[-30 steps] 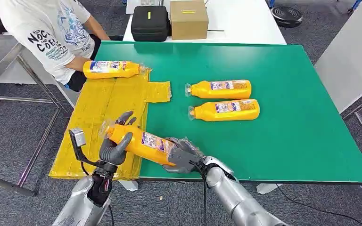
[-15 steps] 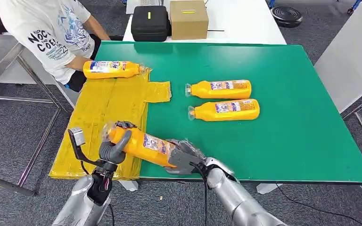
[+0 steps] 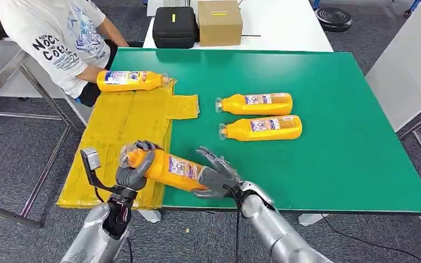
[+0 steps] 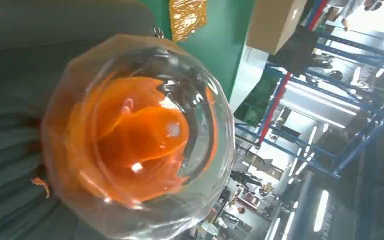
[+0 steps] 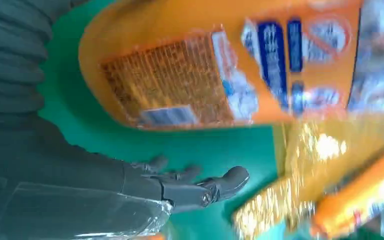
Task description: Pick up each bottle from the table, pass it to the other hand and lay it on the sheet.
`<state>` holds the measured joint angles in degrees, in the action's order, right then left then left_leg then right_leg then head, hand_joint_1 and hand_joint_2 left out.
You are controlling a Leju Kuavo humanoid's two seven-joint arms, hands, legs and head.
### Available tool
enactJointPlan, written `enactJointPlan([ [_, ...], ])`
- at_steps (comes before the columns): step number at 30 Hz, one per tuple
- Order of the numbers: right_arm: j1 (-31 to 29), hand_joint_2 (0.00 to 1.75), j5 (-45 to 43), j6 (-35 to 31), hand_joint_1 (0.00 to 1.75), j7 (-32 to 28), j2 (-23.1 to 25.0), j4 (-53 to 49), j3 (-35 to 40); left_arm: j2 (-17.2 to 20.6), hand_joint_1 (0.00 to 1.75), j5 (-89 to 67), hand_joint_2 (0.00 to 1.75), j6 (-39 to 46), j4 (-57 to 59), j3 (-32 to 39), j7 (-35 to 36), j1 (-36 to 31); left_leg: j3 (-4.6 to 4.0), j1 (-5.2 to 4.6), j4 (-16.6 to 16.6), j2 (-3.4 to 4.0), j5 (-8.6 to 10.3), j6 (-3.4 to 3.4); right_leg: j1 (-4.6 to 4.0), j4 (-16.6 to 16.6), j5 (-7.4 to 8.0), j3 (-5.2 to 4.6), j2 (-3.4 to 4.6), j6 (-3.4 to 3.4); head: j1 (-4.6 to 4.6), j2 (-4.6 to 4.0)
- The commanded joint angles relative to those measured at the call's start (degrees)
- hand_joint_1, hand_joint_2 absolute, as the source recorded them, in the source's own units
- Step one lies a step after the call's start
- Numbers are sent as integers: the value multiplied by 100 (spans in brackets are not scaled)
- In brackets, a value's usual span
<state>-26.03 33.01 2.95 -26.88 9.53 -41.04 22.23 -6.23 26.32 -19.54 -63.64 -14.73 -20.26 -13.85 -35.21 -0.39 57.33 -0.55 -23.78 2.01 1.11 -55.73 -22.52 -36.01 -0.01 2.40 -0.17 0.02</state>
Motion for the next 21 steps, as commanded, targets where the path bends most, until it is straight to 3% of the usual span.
enactJointPlan([
  [1,-143,0,-234,-126,0,-28,36,-217,-395,51,175,-67,175,58,-132,-102,46,-27,14,3,-1,4,-7,-7,-4,2,-6,14,1,-7,-2,0],
  [9,7,0,-672,-72,0,-491,-6,-698,-447,54,175,-58,175,119,-54,-82,70,-142,20,7,3,1,-11,-11,-8,0,-11,22,-3,-9,0,0],
  [13,-1,0,-820,345,0,-629,-80,-849,-280,40,175,82,175,241,103,8,22,-310,9,3,0,-5,-3,-7,-4,1,-5,11,-8,-6,2,0],
  [21,-26,0,-954,380,0,-680,-82,-850,-303,15,175,242,175,592,-82,303,-179,-299,26,10,5,2,-14,-12,-11,0,-13,29,-2,-11,0,0],
])
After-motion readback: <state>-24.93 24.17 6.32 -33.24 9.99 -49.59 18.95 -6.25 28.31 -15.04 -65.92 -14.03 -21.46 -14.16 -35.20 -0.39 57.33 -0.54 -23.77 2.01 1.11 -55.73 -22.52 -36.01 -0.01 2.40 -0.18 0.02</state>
